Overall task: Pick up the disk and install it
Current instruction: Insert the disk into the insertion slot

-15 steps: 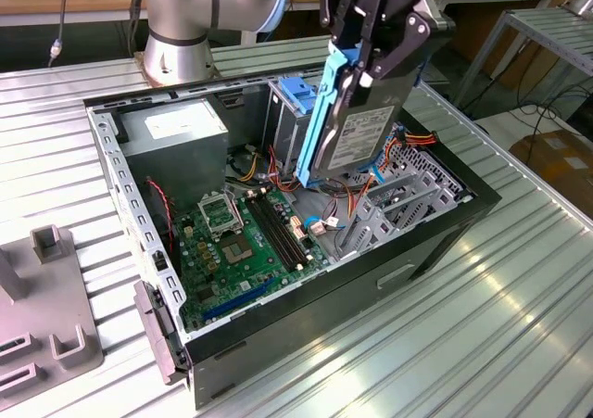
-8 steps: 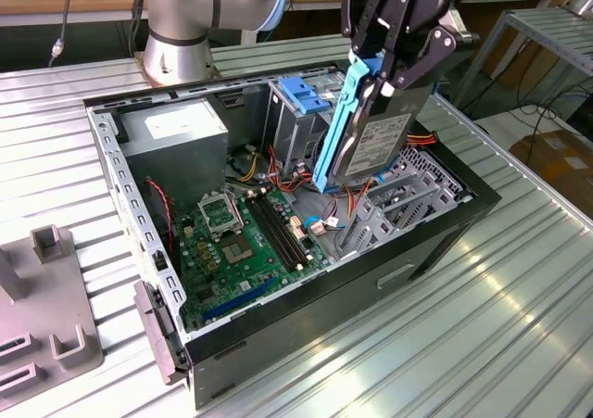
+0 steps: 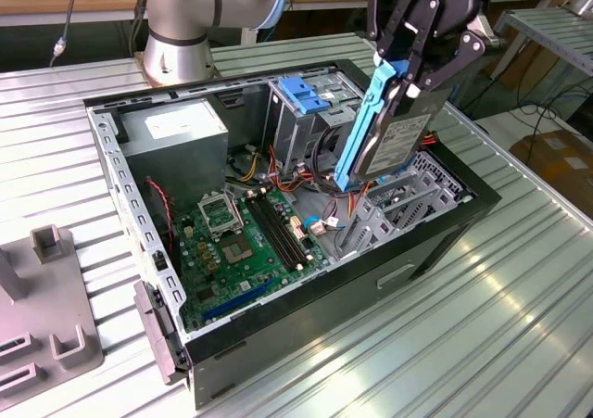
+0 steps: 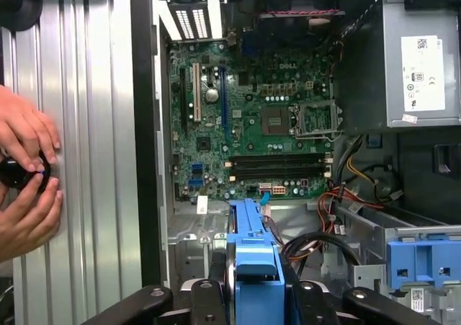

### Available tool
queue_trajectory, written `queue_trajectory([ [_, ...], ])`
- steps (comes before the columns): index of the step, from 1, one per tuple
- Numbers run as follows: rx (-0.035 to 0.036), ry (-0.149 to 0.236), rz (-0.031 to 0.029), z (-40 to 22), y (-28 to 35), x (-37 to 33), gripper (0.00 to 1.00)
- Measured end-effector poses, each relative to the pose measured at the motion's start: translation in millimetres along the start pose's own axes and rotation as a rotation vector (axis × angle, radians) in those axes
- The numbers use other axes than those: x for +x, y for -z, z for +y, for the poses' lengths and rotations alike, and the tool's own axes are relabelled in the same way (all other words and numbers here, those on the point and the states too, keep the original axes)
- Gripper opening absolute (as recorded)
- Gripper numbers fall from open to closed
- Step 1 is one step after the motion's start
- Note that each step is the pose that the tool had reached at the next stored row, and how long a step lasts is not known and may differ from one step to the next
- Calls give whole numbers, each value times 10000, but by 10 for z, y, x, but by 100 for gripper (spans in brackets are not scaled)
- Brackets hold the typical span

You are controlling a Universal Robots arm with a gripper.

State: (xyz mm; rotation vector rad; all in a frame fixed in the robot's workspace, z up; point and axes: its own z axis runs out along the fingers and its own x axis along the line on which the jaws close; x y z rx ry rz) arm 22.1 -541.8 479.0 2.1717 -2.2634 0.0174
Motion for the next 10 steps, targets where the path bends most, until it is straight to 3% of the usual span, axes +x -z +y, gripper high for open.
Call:
queue_trajectory([
  [4, 0, -1, 0, -86, -18, 83, 37],
  [5, 0, -1, -3, -136, -27, 87, 37],
  [6, 0, -1, -1, -224, -36, 87, 37],
  [9, 0, 1, 2, -373, -56, 81, 37],
  [10, 0, 1, 2, -394, -59, 80, 37],
])
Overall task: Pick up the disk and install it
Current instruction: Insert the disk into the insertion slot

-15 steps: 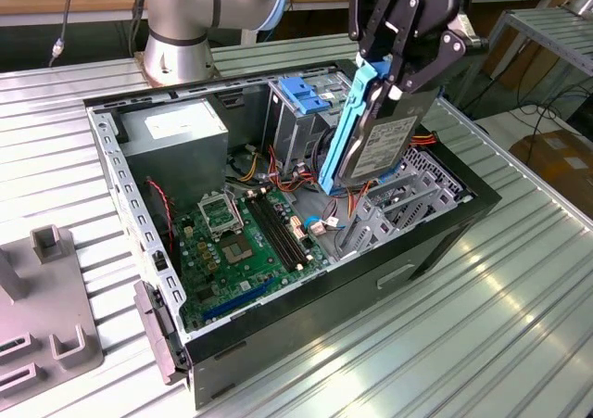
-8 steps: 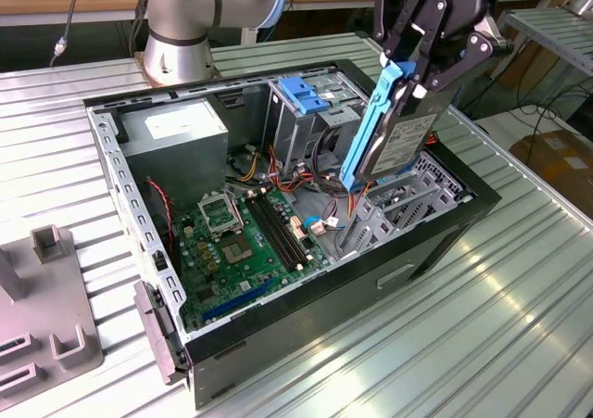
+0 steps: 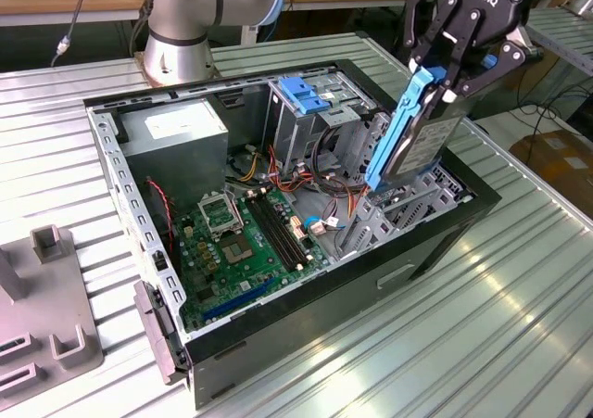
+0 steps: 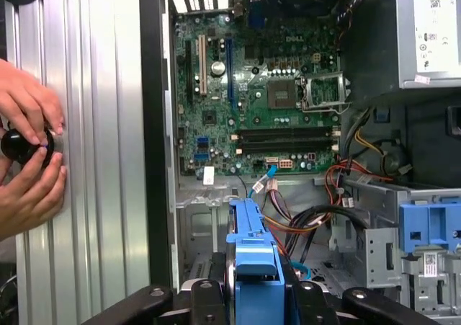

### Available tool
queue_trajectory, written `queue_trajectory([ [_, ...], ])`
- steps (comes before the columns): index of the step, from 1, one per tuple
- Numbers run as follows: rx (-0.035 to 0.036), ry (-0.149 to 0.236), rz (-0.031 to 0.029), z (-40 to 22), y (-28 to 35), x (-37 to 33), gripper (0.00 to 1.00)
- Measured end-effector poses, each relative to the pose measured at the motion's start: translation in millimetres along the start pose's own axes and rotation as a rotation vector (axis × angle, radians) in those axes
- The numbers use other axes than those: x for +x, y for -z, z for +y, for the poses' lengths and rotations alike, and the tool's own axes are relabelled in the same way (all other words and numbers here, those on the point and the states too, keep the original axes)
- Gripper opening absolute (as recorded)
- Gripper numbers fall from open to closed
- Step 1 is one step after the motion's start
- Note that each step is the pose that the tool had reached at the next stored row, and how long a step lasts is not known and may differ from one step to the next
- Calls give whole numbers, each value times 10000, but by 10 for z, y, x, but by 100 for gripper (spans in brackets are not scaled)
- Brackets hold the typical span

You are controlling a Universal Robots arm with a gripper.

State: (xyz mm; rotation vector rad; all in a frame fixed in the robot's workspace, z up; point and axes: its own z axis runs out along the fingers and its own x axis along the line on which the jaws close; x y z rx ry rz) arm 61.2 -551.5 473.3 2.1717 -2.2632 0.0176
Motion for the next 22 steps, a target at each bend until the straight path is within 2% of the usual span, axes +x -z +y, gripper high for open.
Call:
queue_trajectory([
  [5, 0, 9, -4, -7, -28, 21, 37],
  [10, 0, 9, -1, -44, -66, 39, 37],
  [22, 0, 9, -2, -62, -69, 39, 37],
])
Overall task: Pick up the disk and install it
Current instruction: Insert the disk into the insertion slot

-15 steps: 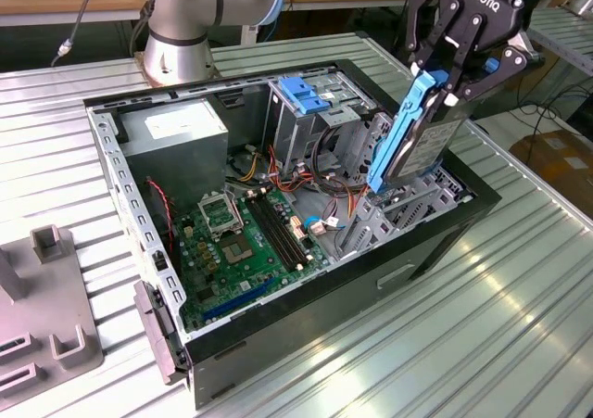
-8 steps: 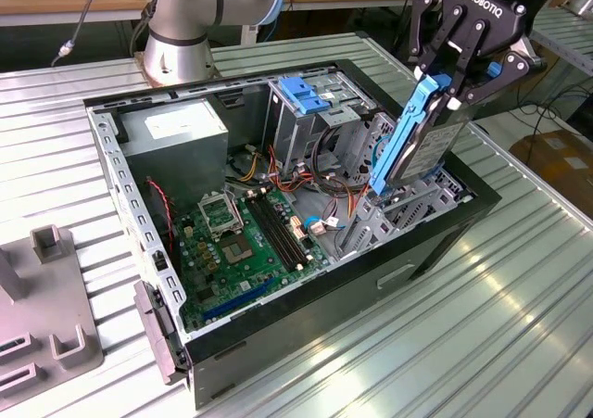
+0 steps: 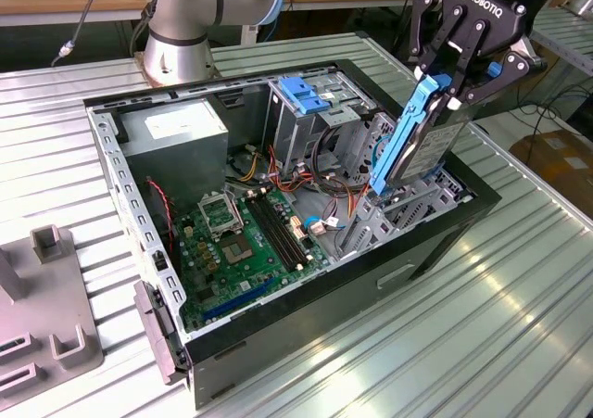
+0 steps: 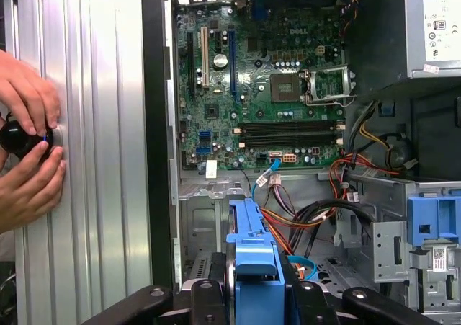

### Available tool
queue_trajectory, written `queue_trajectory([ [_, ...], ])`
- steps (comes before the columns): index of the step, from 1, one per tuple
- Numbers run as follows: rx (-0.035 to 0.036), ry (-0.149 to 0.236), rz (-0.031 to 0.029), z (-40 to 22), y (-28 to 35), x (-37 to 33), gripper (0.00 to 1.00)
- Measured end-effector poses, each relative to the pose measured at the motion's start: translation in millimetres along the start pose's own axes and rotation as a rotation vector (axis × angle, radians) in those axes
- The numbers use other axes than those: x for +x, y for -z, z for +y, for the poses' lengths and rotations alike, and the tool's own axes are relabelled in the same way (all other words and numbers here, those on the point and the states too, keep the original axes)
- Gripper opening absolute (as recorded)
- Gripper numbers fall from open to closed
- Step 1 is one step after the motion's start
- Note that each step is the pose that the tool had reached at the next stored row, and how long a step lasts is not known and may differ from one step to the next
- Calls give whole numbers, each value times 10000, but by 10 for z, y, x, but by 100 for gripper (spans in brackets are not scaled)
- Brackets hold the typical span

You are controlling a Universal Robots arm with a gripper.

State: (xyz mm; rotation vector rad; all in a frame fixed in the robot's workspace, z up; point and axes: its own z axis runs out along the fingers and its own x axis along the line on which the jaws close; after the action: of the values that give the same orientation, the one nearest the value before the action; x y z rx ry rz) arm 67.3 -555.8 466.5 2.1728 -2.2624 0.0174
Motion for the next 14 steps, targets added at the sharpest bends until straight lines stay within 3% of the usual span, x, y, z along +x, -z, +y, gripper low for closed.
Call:
queue_trajectory([
  [8, 4, 0, 0, -27, -33, -1, 37],
  [14, 4, -1, 1, -15, -133, 16, 37],
])
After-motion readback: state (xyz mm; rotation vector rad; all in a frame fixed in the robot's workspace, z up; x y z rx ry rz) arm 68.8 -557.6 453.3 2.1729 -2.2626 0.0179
